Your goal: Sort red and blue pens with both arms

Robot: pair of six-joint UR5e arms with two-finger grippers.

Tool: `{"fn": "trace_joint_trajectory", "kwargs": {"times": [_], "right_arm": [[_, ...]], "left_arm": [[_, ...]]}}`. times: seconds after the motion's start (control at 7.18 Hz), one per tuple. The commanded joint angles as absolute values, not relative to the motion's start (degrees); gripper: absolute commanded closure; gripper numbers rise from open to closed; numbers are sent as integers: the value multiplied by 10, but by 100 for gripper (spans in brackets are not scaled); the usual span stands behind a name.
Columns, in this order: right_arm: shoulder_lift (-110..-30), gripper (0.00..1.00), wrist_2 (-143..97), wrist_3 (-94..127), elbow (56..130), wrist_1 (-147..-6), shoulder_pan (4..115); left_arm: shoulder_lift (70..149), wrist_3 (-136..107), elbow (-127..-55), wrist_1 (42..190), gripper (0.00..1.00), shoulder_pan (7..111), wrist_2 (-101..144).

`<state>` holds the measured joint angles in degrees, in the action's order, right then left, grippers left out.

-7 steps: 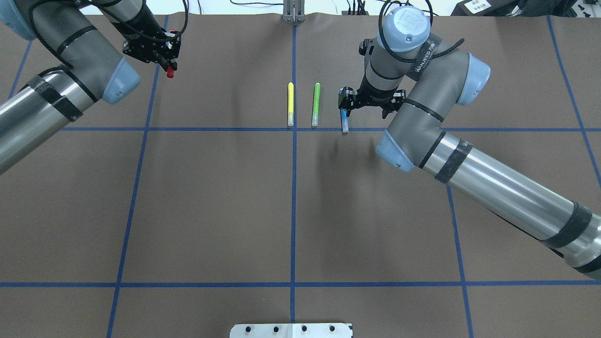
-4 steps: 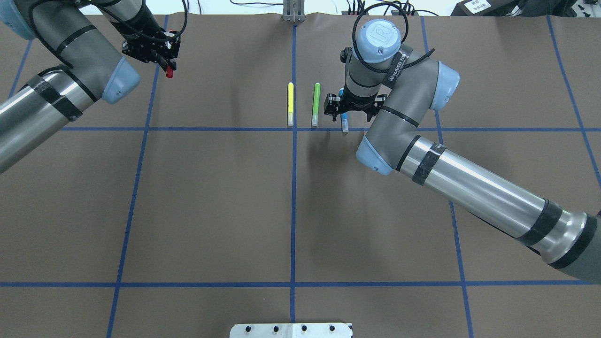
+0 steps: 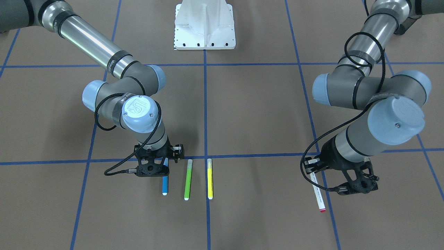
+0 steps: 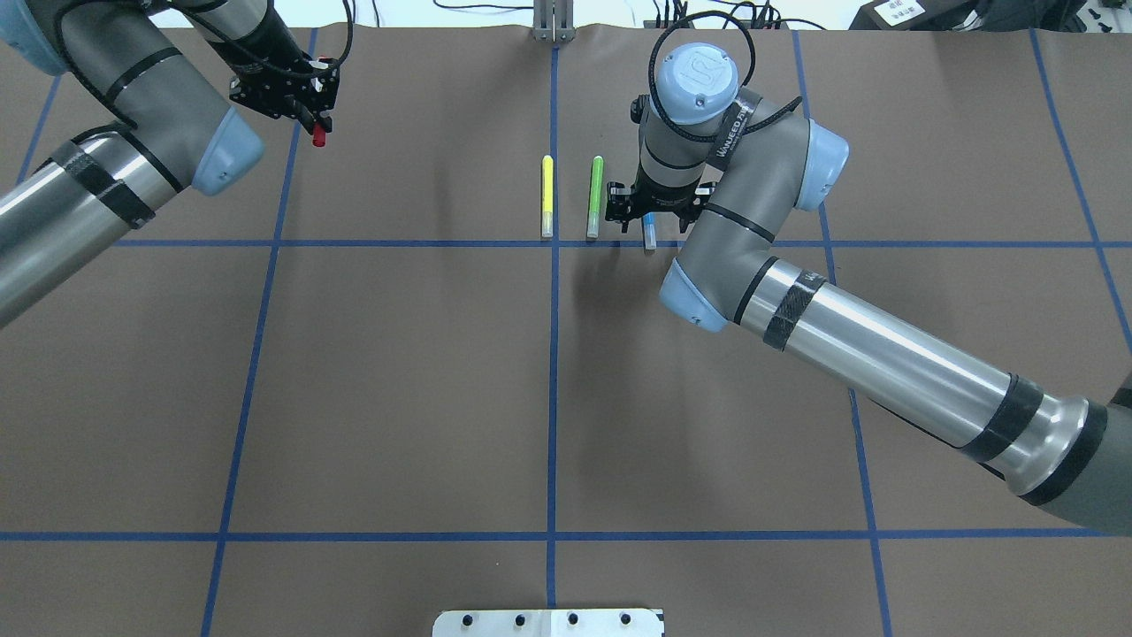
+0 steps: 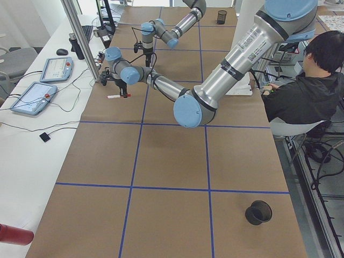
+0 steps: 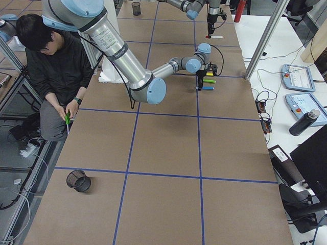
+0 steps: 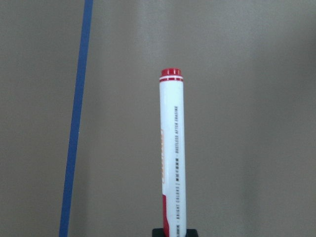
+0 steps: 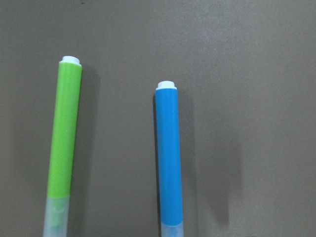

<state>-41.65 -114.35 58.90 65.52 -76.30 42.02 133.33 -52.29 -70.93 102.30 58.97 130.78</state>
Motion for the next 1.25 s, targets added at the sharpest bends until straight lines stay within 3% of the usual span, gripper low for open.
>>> {"fn": "trace_joint_trajectory", "kwargs": {"times": [0.0,0.84,1.11], "right_arm": [[-417,35,-1144,589,655,-763,420],[-417,37,-1145,583,642,-758,420],[-410,47,-1145,584,631,-758,420]], "left_arm": [[1333,-523,-709,1023,100,590,1308],[1332,-523,-714,1023,100,591,1309],[1332,-523,-715,1022,100,592,1309]]}}
